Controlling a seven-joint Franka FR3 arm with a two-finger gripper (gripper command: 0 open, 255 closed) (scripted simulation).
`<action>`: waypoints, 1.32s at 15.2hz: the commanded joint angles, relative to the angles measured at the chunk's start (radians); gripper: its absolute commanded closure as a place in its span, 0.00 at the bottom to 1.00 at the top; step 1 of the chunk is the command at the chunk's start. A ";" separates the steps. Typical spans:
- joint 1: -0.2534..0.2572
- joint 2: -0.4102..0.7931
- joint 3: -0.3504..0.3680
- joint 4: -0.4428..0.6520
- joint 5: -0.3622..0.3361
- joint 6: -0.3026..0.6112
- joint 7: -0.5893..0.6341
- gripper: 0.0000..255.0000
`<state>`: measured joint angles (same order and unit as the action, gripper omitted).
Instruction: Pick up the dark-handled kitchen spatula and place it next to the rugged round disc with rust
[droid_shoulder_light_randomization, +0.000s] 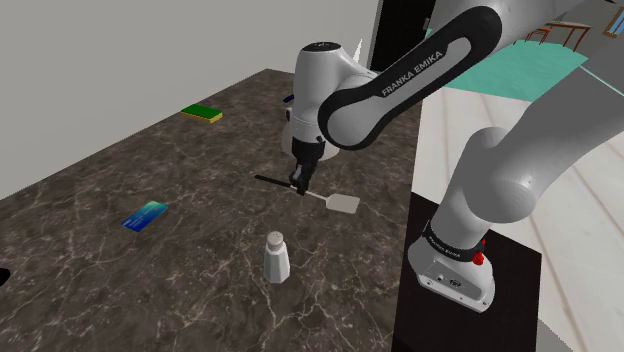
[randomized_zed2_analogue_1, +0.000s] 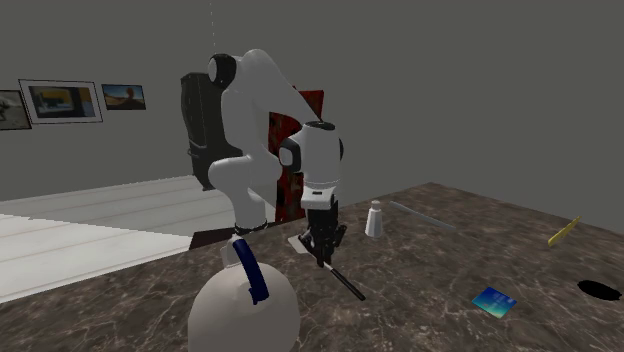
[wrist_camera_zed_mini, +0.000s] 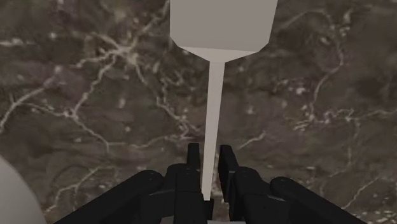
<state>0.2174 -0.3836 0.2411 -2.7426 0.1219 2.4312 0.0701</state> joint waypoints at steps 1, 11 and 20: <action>0.000 0.000 0.000 0.000 0.000 0.000 0.000 1.00; 0.002 -0.045 -0.007 0.025 0.002 -0.070 -0.003 1.00; 0.004 -0.124 -0.023 0.095 -0.001 -0.219 -0.008 1.00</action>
<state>0.2227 -0.5035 0.2198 -2.6587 0.1225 2.2287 0.0630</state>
